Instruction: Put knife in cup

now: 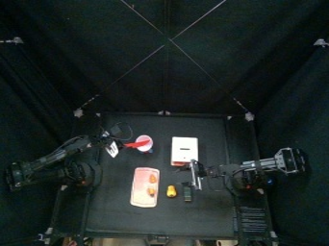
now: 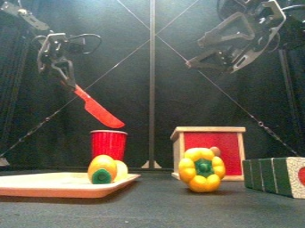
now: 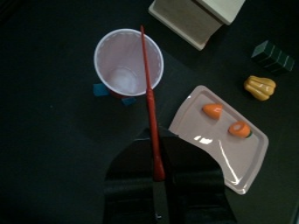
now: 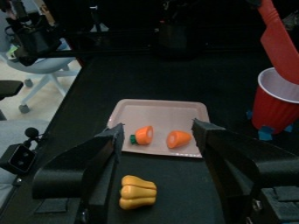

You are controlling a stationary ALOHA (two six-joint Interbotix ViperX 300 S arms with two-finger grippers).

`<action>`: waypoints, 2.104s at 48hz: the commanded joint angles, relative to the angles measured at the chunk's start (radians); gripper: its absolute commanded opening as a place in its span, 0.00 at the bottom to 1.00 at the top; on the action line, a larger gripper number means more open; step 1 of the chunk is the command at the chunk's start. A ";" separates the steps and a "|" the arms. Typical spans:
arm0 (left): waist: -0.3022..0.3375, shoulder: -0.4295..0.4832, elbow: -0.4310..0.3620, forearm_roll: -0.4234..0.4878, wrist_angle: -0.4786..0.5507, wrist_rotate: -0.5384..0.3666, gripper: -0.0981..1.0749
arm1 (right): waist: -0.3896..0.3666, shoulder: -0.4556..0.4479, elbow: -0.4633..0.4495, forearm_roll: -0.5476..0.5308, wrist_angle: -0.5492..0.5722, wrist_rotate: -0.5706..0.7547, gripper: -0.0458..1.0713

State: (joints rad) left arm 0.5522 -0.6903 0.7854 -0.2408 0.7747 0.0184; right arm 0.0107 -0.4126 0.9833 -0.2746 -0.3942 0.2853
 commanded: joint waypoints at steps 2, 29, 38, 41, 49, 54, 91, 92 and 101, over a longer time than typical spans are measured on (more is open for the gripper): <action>0.006 0.011 0.000 -0.011 -0.008 0.002 0.33 | -0.003 -0.015 -0.012 0.000 -0.009 -0.002 0.89; 0.040 0.055 -0.002 -0.017 -0.026 0.002 0.38 | -0.005 -0.012 -0.012 0.000 -0.009 -0.003 0.89; 0.043 0.055 -0.002 -0.044 -0.037 0.002 0.53 | -0.005 -0.009 -0.014 0.000 -0.009 -0.003 0.89; 0.043 0.055 -0.002 -0.049 -0.040 0.002 0.59 | -0.005 -0.009 -0.014 0.000 -0.009 -0.003 0.89; 0.044 0.055 0.000 -0.051 -0.041 0.002 0.70 | -0.006 -0.009 -0.015 0.000 -0.009 -0.003 0.89; 0.044 0.055 -0.002 -0.051 -0.044 0.002 0.74 | -0.006 -0.009 -0.014 0.000 -0.009 -0.003 0.89; 0.044 0.011 0.018 -0.048 -0.087 0.003 0.74 | -0.006 -0.009 -0.012 0.000 -0.009 -0.002 0.89; 0.044 0.011 0.020 -0.049 -0.087 0.003 0.74 | -0.006 -0.008 -0.012 0.000 -0.009 -0.002 0.89; 0.043 0.009 0.021 -0.048 -0.092 0.003 0.74 | -0.005 -0.009 -0.011 0.000 -0.009 0.002 0.89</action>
State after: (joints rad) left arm 0.5937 -0.6796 0.8176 -0.2884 0.6934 0.0199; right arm 0.0061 -0.4111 0.9833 -0.2761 -0.3942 0.2853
